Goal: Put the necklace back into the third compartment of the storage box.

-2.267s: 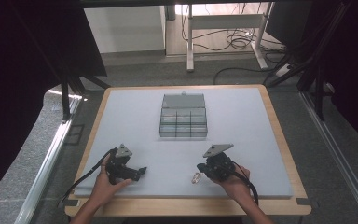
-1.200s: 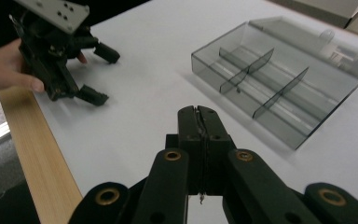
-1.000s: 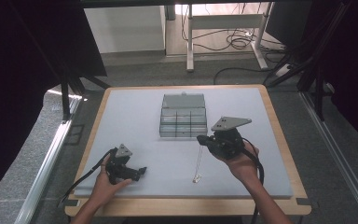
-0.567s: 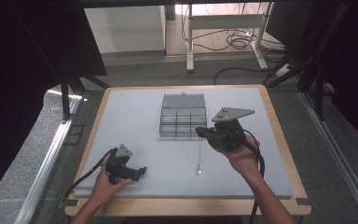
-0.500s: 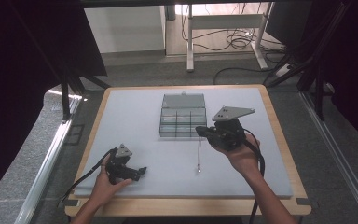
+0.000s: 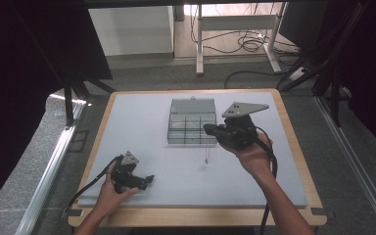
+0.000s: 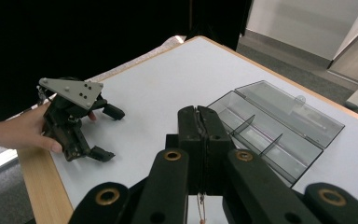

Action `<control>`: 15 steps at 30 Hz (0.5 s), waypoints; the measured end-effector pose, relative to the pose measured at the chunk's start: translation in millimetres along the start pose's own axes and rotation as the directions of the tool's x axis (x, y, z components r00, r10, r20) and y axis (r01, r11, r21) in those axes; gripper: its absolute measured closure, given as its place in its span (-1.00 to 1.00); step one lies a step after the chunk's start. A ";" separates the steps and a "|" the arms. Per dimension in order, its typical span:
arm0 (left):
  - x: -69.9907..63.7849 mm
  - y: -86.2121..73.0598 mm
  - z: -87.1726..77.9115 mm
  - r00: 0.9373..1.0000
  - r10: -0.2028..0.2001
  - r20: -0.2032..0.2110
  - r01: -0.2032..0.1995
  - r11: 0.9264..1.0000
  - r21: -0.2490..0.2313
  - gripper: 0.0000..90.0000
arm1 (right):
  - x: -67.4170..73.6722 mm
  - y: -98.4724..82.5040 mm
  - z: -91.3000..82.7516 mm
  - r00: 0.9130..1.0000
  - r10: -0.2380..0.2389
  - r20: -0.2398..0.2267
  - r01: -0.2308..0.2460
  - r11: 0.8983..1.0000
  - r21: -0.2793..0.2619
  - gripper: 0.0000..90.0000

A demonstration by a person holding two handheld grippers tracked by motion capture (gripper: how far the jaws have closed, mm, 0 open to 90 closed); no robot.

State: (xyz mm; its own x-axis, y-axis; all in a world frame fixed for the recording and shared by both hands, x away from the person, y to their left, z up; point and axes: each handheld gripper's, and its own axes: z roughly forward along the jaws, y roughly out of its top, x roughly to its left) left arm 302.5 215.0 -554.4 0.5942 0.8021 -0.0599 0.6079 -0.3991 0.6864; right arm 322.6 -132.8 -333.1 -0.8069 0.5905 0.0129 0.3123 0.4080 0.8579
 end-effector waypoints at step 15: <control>0.1 0.0 0.0 1.000 0.001 -0.001 -0.001 1.000 0.000 -1.00 | -4.4 15.1 -1.7 1.000 0.007 0.009 -0.007 0.999 -0.035 0.95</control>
State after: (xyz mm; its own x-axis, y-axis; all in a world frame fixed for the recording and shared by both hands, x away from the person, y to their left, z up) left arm 302.6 215.1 -554.4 0.5944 0.8021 -0.0581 0.6072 -0.4003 0.6864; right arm 329.9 -130.4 -319.3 -0.8001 0.5997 0.0143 0.3000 0.3795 0.8752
